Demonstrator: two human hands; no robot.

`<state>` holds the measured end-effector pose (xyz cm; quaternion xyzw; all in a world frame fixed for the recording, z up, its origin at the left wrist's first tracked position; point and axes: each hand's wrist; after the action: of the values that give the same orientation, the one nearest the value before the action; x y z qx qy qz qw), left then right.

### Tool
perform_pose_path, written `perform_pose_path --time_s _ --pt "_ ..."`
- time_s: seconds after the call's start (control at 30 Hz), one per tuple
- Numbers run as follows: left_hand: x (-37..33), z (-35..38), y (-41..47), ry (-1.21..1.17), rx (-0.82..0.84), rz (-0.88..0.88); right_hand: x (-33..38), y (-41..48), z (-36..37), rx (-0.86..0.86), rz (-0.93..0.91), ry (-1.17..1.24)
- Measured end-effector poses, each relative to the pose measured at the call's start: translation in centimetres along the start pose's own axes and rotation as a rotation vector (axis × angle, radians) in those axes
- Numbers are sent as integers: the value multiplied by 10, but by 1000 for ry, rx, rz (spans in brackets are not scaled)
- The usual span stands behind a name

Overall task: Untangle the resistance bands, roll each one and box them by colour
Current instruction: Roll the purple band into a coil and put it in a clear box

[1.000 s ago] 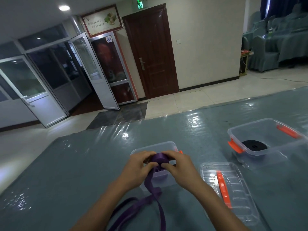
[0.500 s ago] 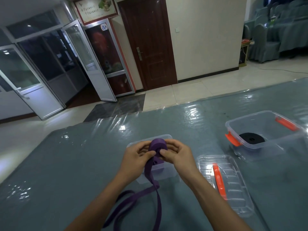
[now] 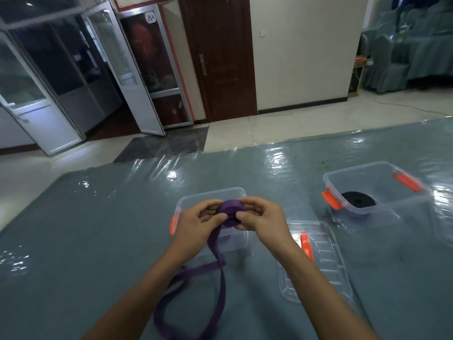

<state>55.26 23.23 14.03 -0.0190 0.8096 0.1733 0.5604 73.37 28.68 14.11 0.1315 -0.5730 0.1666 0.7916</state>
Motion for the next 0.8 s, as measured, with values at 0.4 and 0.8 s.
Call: perform_pose_path --time_s 0.4,0.8 --pt "-2 -19 -9 198 6 86 -10 -4 15 74 -101 -359" --pt "9 -23 -17 85 33 39 -11 -6 18 22 -4 -94"
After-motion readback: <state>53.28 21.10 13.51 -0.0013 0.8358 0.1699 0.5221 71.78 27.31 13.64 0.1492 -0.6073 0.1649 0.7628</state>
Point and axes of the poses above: each hand's wrist, its own y-axis towards the middle knuckle, its own z-axis out of the palm, x = y × z, and after that the axes turned 1 degree about x, right-handed
